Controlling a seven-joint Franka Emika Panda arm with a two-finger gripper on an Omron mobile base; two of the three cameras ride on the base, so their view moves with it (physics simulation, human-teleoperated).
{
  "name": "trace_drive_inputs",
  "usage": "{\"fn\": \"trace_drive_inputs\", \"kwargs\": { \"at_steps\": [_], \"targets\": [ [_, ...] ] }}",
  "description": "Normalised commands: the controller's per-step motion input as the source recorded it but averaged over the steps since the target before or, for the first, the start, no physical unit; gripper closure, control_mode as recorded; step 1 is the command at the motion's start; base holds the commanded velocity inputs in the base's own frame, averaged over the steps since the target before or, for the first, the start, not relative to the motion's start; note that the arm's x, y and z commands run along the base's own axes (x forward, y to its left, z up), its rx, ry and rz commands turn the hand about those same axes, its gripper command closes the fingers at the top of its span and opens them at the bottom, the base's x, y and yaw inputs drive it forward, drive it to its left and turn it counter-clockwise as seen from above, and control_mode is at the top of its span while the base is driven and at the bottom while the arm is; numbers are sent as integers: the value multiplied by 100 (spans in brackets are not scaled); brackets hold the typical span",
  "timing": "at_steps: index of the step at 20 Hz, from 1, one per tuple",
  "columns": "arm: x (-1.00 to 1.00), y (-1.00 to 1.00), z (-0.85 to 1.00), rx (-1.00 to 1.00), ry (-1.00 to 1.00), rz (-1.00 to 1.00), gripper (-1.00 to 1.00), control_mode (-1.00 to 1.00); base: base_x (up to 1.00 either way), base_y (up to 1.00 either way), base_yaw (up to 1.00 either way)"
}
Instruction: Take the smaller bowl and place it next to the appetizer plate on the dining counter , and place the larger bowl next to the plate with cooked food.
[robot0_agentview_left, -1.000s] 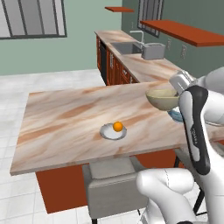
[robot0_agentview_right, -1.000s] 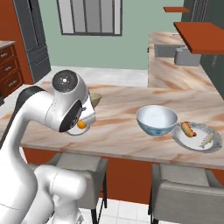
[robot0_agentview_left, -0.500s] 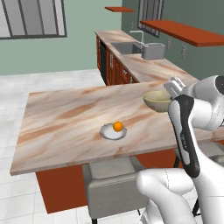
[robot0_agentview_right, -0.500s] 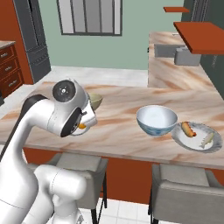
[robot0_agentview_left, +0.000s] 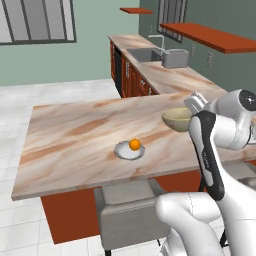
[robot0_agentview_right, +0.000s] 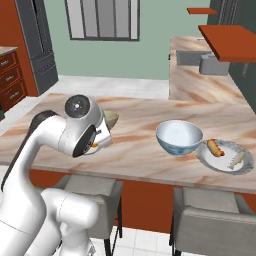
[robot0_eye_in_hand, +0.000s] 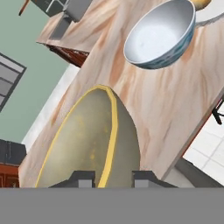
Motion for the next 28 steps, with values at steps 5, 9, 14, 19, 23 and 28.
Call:
{"fn": "trace_drive_inputs", "kwargs": {
  "at_steps": [5,9,14,19,23,28],
  "targets": [
    [3,0,-33,0,7,0,100,-100,0,0,0],
    [14,0,-40,0,0,0,100,-100,0,0,0],
    [28,0,-42,0,0,0,100,-100,0,0,0],
    [29,0,-33,0,0,0,100,-100,0,0,0],
    [29,0,-25,0,0,0,100,-100,0,0,0],
    [27,0,-23,0,0,0,100,-100,0,0,0]
  ]
}}
